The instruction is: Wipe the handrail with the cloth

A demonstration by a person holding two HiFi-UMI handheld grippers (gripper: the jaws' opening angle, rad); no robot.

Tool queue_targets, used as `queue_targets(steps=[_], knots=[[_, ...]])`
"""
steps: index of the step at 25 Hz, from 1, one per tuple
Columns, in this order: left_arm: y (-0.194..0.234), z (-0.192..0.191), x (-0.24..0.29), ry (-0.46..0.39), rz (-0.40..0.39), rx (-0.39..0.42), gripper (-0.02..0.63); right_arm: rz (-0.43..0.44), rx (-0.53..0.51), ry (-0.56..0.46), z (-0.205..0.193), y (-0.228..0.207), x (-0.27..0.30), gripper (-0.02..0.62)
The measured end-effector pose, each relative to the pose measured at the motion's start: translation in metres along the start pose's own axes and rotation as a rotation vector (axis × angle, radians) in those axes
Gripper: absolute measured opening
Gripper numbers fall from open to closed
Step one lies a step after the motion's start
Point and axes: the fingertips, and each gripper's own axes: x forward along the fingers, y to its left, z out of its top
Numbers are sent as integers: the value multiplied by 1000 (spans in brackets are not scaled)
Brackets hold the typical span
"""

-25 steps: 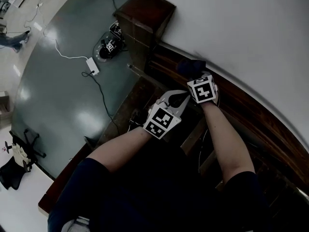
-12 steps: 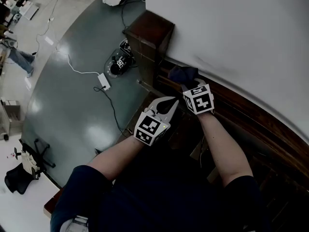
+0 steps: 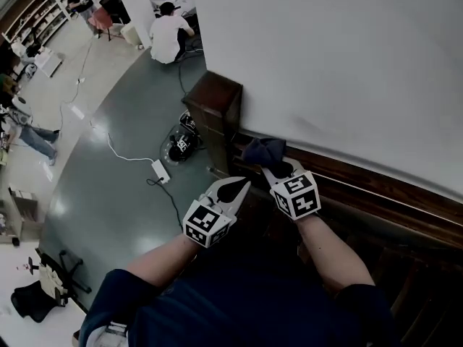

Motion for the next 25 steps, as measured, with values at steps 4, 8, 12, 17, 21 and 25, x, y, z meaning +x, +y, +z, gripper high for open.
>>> queue_targets(steps=[4, 8, 12, 17, 21, 25], knots=[[-19, 24, -5, -18, -58, 24, 3, 26, 25, -108, 16, 14, -40, 87], [-44, 45, -7, -47, -130, 34, 3, 30, 54, -212, 22, 23, -81, 87], [-70, 55, -4, -64, -195, 63, 3, 13, 99, -279, 15, 25, -115, 87], [-91, 63, -2, -66, -246, 114, 3, -23, 128, -330, 5, 31, -144, 87], [-105, 71, -3, -68, -288, 139, 3, -54, 138, -358, 3, 34, -159, 87], [-115, 67, -3, -63, -310, 151, 2, -78, 146, -370, -3, 34, -166, 87]])
